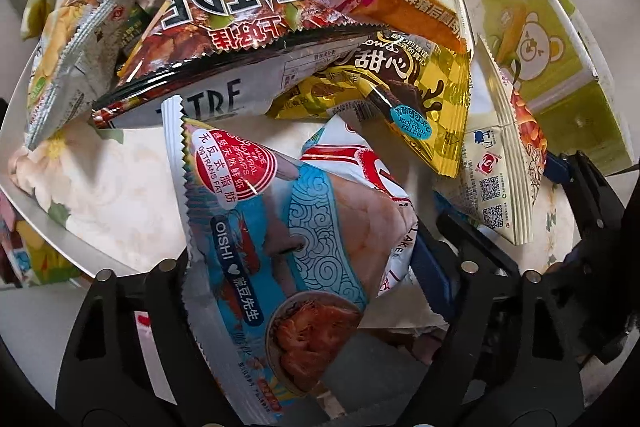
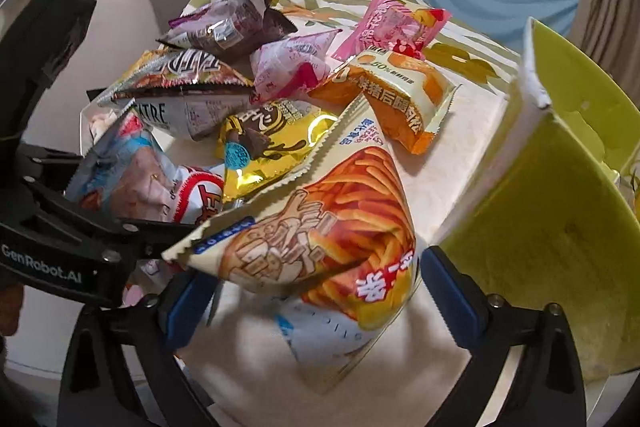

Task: Organize snacks
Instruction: 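Grasp the blue OISHI bag with the left gripper while the right grasps the orange chip bag, then carry both bags over the yellow-green box and open both grippers to drop them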

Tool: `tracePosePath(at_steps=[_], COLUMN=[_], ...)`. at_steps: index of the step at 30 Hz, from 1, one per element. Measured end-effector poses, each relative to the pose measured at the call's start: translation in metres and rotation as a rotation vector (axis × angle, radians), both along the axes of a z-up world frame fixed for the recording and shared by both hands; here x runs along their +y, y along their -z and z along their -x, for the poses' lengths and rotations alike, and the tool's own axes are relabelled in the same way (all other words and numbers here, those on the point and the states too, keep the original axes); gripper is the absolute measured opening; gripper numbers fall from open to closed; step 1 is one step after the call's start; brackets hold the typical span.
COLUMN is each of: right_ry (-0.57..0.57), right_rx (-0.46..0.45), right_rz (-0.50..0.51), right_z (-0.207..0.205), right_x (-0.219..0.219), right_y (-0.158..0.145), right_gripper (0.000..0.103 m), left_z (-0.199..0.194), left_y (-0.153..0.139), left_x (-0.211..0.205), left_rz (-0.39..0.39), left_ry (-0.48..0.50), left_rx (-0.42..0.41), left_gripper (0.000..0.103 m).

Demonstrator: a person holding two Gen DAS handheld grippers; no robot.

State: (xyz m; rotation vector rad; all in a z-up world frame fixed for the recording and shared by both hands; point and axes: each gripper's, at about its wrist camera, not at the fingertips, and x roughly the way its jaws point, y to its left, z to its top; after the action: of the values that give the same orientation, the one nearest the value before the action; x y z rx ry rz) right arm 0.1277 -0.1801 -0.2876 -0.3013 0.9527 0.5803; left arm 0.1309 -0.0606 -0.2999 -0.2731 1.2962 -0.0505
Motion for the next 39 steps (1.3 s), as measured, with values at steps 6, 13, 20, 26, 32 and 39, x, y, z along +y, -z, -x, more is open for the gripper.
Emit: tracePosePath(at_steps=[6, 13, 20, 26, 32, 39], right_ry=[0.008, 0.061, 0.166, 0.257, 0.341, 0.457], right_rx=[0.001, 0.02, 0.036, 0.005, -0.053, -0.139], right_rz=[0.022, 0.018, -0.023, -0.041, -0.083, -0.164], right_z=[-0.007, -0.004, 0.007, 0.03, 0.045, 0.048], right_x=[-0.001, -0.009, -0.015, -0.015, -0.011, -0.013], right_y=[0.007, -0.004, -0.023, -0.048, -0.089, -0.158], right_gripper=[0.077, 0.056, 0.05, 0.05, 0.05, 0.05], left_z=[0.007, 0.023, 0.03, 0.043, 0.042, 0.011], left_y=[-0.001, -0.015, -0.039, -0.067, -0.115, -0.18], left_x=[0.003, 0.004, 0.008, 0.018, 0.026, 0.033], left_rz=[-0.01, 0.001, 0.005, 0.014, 0.022, 0.043], left_ry=[0.003, 0.041, 0.121, 0.195, 0.279, 0.359], left_rx=[0.003, -0.003, -0.022, -0.054, -0.163, -0.314], left_gripper=[0.068, 0.065, 0.065, 0.065, 0.065, 0.065])
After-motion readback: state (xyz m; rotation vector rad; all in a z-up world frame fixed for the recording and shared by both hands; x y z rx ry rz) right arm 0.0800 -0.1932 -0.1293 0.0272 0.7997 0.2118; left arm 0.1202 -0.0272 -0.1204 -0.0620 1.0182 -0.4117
